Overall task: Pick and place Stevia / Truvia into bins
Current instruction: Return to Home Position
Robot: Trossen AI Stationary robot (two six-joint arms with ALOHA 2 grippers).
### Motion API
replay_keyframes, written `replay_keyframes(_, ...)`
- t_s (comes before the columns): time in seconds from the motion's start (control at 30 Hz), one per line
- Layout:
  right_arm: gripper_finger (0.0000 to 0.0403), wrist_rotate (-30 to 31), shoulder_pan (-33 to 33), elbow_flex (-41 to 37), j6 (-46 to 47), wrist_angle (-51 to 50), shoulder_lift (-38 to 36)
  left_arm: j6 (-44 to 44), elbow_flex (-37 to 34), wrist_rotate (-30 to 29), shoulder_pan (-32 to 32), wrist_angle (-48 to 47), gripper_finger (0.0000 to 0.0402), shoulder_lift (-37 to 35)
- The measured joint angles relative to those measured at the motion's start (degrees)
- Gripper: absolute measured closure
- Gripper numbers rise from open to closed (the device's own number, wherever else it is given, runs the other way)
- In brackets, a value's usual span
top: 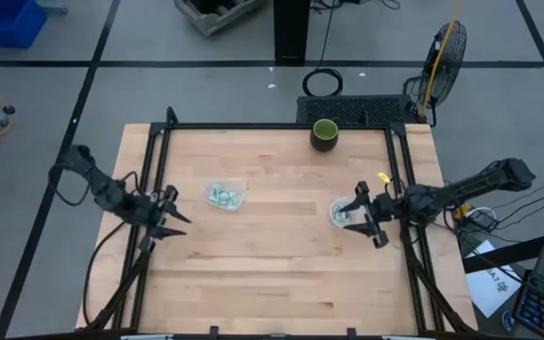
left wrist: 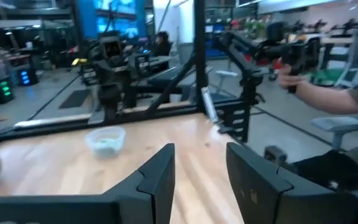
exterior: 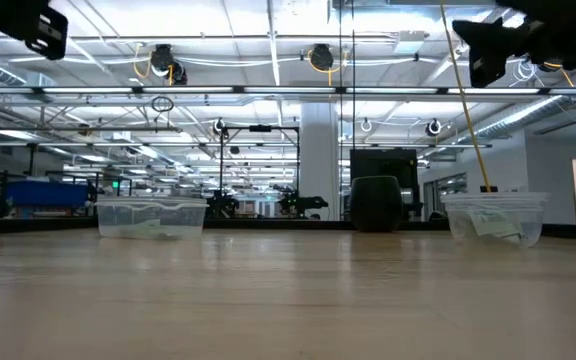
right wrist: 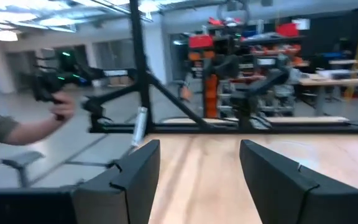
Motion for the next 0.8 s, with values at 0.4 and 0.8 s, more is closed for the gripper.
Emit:
replay_keyframes(0.4,0.0188,-1.26,-7.16,-0.07,-3.05,-17.98,-13.8,-1.32,0.47,-0.79,3.92,-12.07,0.0254,-9.44)
replay_keyframes(0.8,0.0188,-0.95,-7.13,-7.58,-3.84,-23.01,-23.08,-2.36,-2.37,-11.17,3.92,-10.28,0.0254,-9.1)
